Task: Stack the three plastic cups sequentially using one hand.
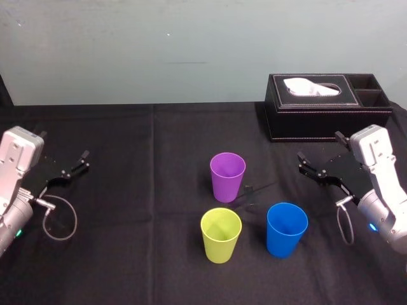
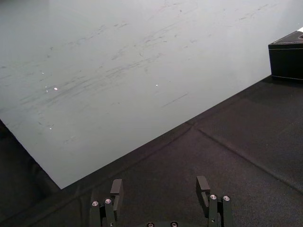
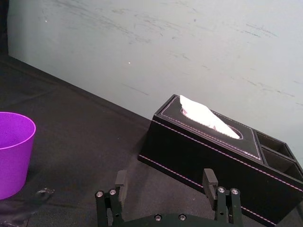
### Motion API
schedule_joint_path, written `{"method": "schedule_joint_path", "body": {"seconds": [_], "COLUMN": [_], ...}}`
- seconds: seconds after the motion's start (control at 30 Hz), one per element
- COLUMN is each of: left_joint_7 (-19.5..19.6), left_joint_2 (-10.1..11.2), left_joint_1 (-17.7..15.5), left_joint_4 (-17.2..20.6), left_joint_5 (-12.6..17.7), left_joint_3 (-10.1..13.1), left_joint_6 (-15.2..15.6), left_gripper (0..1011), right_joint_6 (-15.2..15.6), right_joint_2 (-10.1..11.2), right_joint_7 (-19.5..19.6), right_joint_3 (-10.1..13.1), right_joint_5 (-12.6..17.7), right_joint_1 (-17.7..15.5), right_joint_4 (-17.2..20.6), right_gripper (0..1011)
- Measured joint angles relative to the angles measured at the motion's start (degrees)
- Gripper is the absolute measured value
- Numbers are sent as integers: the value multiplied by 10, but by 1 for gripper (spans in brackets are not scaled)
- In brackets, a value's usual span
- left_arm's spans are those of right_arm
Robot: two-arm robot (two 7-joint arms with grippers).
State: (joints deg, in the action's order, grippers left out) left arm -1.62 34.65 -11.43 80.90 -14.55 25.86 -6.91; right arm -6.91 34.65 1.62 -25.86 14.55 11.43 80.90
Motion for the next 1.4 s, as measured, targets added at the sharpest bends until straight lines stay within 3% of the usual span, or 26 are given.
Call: {"method": "schedule_joint_path", "body": {"seconds": [0.3,0.5,0.73,0.9,1.17,1.4], "left_joint_7": [0,0,0,0,0,0], "left_joint_2": [0,0,0,0,0,0], "left_joint_1": [0,0,0,0,0,0], "left_joint_4": [0,0,0,0,0,0], "left_joint_5": [0,0,0,0,0,0], "left_joint_3": [0,0,0,0,0,0], "left_joint_6": [0,0,0,0,0,0], "left_gripper": [1010,1010,1010,1010,1010,1010], "right_joint_6": [-1,-4,-14,-31,-70,-106], "right_joint_2": [5,25,59,93,133,158], "right_joint_7": [-28,-54,-91,-140,-205,-260], "right_joint_3": [17,46,84,117,153,173], "right_joint_5": [16,45,85,122,155,167], "right_joint_1": [-11,-42,-92,-137,-199,-245], "right_joint_4": [19,61,111,145,168,175], "right_gripper": [1004,1004,1004,1004,1004,1004]}}
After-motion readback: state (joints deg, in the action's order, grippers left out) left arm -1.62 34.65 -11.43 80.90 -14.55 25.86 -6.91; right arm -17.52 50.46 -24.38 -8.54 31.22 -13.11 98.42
